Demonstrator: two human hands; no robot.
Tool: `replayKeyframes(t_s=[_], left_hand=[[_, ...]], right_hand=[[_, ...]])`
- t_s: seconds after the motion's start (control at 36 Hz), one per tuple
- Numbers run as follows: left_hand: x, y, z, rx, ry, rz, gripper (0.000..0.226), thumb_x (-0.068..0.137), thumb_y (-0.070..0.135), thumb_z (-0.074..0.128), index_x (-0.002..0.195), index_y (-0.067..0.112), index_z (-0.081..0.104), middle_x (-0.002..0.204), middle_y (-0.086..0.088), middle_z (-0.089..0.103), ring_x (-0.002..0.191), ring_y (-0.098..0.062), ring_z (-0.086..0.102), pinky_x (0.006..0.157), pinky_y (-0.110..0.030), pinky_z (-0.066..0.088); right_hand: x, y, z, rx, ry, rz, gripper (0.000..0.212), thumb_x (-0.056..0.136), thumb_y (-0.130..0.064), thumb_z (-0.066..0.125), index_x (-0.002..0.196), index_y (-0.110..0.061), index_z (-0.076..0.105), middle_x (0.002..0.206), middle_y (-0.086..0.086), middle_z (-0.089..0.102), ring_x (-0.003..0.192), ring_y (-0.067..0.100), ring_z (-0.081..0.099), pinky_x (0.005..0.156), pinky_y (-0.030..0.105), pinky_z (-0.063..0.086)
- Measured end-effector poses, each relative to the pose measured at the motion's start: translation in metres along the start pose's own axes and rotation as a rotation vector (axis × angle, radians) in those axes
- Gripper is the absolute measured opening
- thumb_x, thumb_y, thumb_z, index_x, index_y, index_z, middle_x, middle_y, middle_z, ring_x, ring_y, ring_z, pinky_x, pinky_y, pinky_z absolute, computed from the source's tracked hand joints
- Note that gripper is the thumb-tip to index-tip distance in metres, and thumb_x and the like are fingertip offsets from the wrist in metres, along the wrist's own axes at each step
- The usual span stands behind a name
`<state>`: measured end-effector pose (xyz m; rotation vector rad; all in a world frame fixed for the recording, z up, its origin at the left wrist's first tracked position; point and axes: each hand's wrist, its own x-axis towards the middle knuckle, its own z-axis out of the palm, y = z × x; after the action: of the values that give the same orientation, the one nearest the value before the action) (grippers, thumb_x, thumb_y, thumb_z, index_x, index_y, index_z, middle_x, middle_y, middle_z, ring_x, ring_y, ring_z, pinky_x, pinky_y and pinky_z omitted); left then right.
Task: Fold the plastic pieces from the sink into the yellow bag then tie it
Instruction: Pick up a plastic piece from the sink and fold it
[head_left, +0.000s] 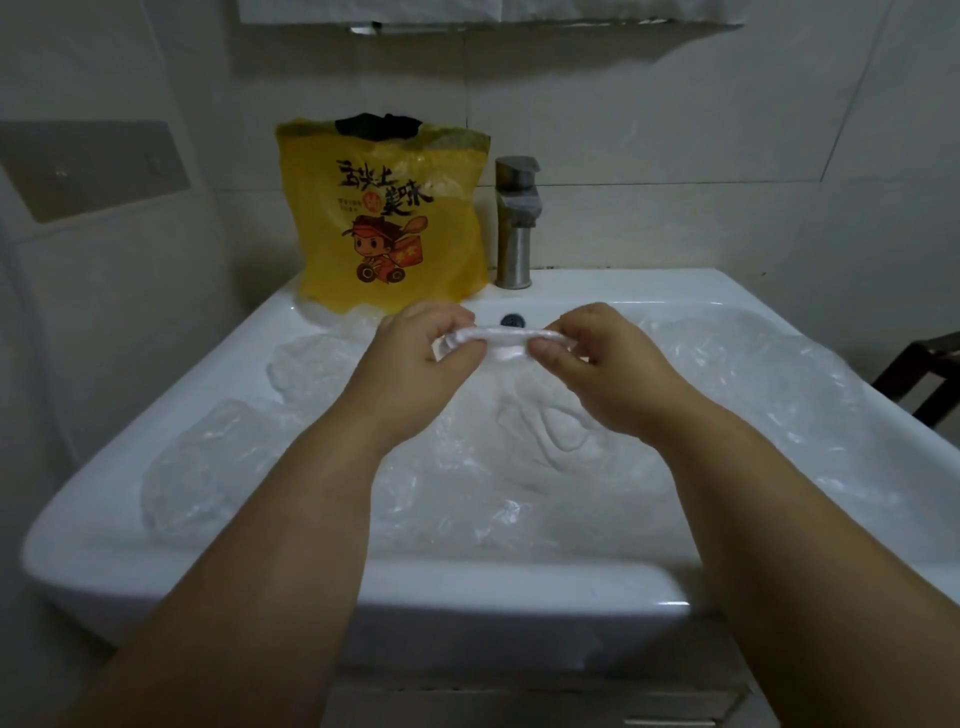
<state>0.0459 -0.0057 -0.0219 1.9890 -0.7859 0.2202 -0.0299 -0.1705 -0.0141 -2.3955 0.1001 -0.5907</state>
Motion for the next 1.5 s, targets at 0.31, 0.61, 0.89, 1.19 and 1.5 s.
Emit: replayKeyframes(t_s=[0.31, 0.61, 0.89, 1.19, 1.5], left_hand=[[0.001, 0.013, -0.003, -0.446, 0.067, -0.202, 0.007, 0.089, 0.016, 0.067, 0.083, 0.016, 0.064, 0.072, 0.002, 0.064, 0.059, -0.002, 0.06, 0.057, -0.017, 0.053], [0.005, 0.016, -0.007, -0.837, 0.071, -0.43, 0.013, 0.087, 0.025, 0.067, 0.082, 0.013, 0.063, 0.075, 0.0, 0.059, 0.069, -0.009, 0.059, 0.061, -0.019, 0.052], [0.001, 0.021, -0.006, -0.884, -0.078, -0.331, 0.017, 0.093, 0.001, 0.055, 0.087, 0.012, 0.067, 0.071, 0.002, 0.067, 0.069, -0.006, 0.064, 0.061, -0.016, 0.054], [0.001, 0.019, -0.003, -0.769, -0.019, -0.294, 0.009, 0.09, 0.01, 0.063, 0.094, 0.016, 0.068, 0.08, 0.002, 0.066, 0.068, -0.002, 0.063, 0.061, -0.015, 0.052], [0.004, 0.009, 0.002, -0.504, 0.142, -0.357, 0.014, 0.091, 0.011, 0.059, 0.081, 0.017, 0.065, 0.056, 0.008, 0.054, 0.052, -0.002, 0.051, 0.056, -0.018, 0.048]], right_hand=[[-0.003, -0.006, -0.007, 0.468, -0.084, 0.142, 0.019, 0.094, -0.023, 0.059, 0.082, -0.011, 0.068, 0.071, 0.002, 0.066, 0.057, 0.006, 0.057, 0.057, 0.018, 0.053], [-0.004, -0.012, -0.009, 0.743, -0.25, 0.291, 0.019, 0.096, -0.016, 0.053, 0.088, -0.004, 0.065, 0.066, 0.002, 0.065, 0.056, 0.009, 0.055, 0.053, 0.019, 0.049], [-0.002, -0.01, -0.008, 0.823, -0.186, 0.32, 0.022, 0.098, -0.016, 0.052, 0.083, -0.006, 0.064, 0.066, 0.003, 0.062, 0.056, 0.011, 0.052, 0.053, 0.022, 0.046], [-0.004, -0.012, -0.005, 0.779, -0.212, 0.287, 0.019, 0.097, -0.016, 0.052, 0.088, -0.004, 0.064, 0.067, 0.003, 0.063, 0.057, 0.01, 0.053, 0.054, 0.019, 0.048], [-0.004, -0.014, 0.004, 0.559, -0.291, 0.215, 0.012, 0.095, -0.021, 0.057, 0.091, -0.013, 0.065, 0.079, 0.001, 0.069, 0.067, 0.01, 0.061, 0.063, 0.023, 0.052]])
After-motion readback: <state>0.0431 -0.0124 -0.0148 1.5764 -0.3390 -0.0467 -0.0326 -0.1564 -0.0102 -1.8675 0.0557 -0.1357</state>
